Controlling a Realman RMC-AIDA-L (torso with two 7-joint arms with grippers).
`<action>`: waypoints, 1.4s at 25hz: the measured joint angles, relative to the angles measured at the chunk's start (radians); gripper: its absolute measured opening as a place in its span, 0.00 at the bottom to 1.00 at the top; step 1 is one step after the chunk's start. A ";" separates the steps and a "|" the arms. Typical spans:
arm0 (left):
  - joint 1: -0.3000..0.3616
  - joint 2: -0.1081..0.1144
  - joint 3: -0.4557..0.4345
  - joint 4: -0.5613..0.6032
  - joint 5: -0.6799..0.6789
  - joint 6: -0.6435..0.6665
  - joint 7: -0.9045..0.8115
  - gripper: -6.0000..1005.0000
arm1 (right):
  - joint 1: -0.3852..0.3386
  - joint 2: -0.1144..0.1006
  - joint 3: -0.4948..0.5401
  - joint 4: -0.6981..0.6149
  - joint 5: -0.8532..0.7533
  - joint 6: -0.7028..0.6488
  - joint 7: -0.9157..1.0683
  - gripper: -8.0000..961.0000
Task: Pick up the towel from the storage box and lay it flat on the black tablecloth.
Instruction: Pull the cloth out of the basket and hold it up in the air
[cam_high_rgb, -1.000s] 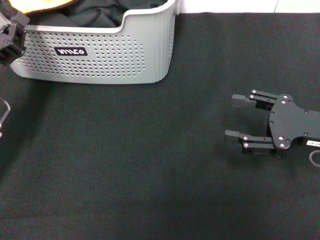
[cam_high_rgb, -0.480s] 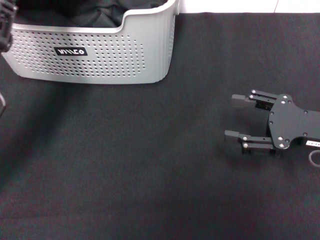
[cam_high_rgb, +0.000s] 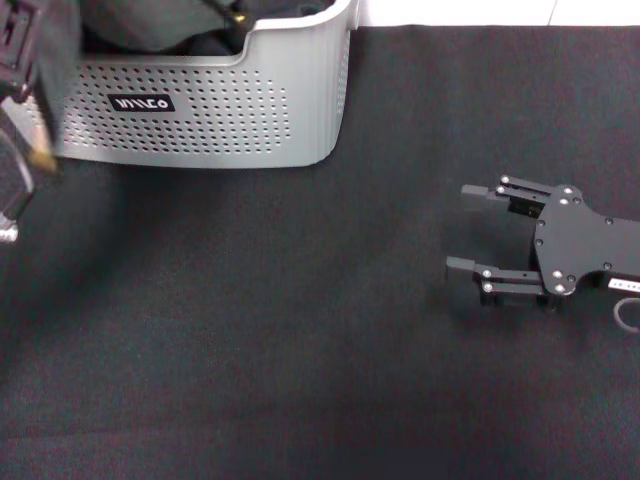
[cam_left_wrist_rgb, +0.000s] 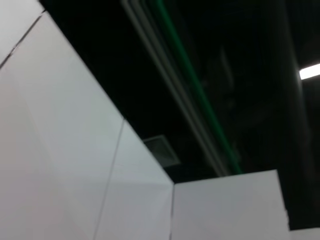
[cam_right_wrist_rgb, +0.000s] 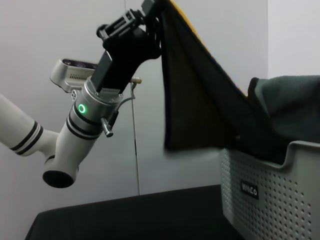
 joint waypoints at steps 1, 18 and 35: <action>0.001 0.000 0.032 0.012 -0.034 0.001 -0.002 0.02 | 0.001 0.000 0.001 0.005 0.001 0.000 -0.001 0.82; 0.054 0.001 0.330 0.291 -0.331 0.004 -0.128 0.02 | 0.040 0.000 0.002 0.048 0.006 -0.003 -0.039 0.82; -0.038 -0.016 0.464 -0.011 -0.372 -0.003 0.132 0.02 | 0.136 0.005 -0.212 0.008 0.312 0.082 -0.047 0.82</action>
